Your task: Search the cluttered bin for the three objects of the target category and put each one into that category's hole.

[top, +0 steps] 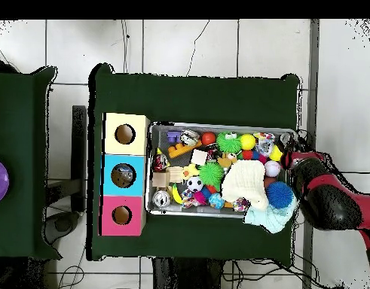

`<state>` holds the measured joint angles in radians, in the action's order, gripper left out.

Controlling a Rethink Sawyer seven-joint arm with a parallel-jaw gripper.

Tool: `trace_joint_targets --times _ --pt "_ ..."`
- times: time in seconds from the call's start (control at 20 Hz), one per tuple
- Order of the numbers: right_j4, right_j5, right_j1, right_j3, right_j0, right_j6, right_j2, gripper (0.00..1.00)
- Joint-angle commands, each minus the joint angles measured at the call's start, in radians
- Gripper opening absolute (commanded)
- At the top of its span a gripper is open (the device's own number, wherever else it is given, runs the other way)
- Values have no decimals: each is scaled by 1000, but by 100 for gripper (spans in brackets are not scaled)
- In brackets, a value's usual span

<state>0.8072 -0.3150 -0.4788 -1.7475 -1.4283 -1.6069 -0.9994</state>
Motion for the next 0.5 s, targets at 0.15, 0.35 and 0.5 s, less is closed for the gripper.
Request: trace_joint_targets --times 0.15,0.35,0.5 --pt "50 55 -14 -3 114 -37 84 100" --pt "35 85 -37 -21 136 -72 107 100" --pt "37 106 -12 -8 130 -56 112 100"
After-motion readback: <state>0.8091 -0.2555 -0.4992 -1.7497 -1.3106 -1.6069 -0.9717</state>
